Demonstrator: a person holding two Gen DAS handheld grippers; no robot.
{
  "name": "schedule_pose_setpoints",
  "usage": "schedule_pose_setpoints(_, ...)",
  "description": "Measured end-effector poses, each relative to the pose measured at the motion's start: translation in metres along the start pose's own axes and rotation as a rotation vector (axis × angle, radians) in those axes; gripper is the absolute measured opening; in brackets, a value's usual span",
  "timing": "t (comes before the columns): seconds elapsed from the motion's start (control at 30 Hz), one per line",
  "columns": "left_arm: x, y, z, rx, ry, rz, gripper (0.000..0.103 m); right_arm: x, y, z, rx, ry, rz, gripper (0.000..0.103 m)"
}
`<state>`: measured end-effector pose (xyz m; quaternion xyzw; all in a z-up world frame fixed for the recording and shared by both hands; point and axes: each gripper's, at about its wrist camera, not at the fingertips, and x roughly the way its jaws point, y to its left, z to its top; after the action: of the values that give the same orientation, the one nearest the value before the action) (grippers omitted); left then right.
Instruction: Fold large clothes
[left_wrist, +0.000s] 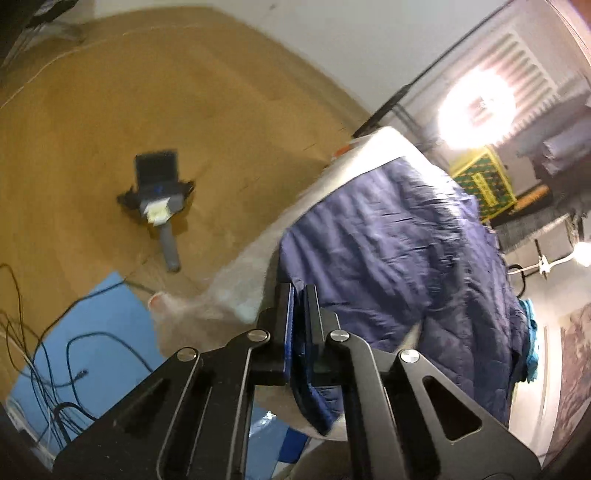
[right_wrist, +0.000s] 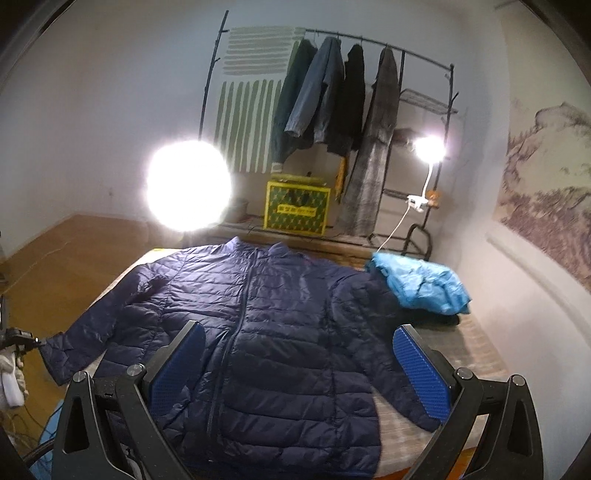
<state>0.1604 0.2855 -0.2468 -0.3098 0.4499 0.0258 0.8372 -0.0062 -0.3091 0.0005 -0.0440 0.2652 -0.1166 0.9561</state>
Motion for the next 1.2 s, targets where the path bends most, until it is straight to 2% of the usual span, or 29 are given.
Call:
schedule_pose_setpoints(0.13,-0.024,-0.034,0.008,0.014,-0.042,-0.081,0.002,0.028,-0.006,0.003,0.006,0.019,0.085,0.1)
schedule_pose_setpoints(0.23,-0.035,-0.075,0.012,0.074,-0.06,-0.129,0.001,0.052,-0.003,0.005,-0.017,0.027,0.154,0.093)
schedule_pose_setpoints(0.33,-0.037,-0.13,0.013,0.161,-0.056,-0.17,0.001,0.077,-0.002,0.002,-0.03,0.051,0.24,0.079)
schedule_pose_setpoints(0.4,-0.031,-0.176,0.01,0.232,-0.041,-0.207,0.001,0.092,-0.002,-0.002,-0.024,0.076,0.28,0.073)
schedule_pose_setpoints(0.57,-0.005,-0.286,-0.011,0.392,0.014,-0.295,0.0,0.13,-0.005,-0.012,-0.012,0.125,0.339,0.073)
schedule_pose_setpoints(0.67,0.021,-0.342,-0.028,0.455,0.054,-0.325,0.0,0.151,-0.004,-0.016,-0.011,0.15,0.38,0.073)
schedule_pose_setpoints(0.77,0.054,-0.385,-0.044,0.473,0.112,-0.346,0.0,0.171,0.0,-0.021,-0.009,0.179,0.445,0.073)
schedule_pose_setpoints(0.9,0.094,-0.422,-0.063,0.467,0.19,-0.359,0.0,0.198,0.009,-0.026,0.002,0.221,0.508,0.073)
schedule_pose_setpoints(1.07,0.125,-0.45,-0.076,0.483,0.238,-0.348,0.0,0.239,0.019,-0.035,0.037,0.3,0.572,0.077)
schedule_pose_setpoints(1.13,0.118,-0.45,-0.071,0.493,0.244,-0.361,0.0,0.254,0.023,-0.037,0.077,0.342,0.587,0.078)
schedule_pose_setpoints(1.2,0.099,-0.437,-0.062,0.52,0.189,-0.351,0.0,0.269,0.03,-0.037,0.124,0.383,0.639,0.079)
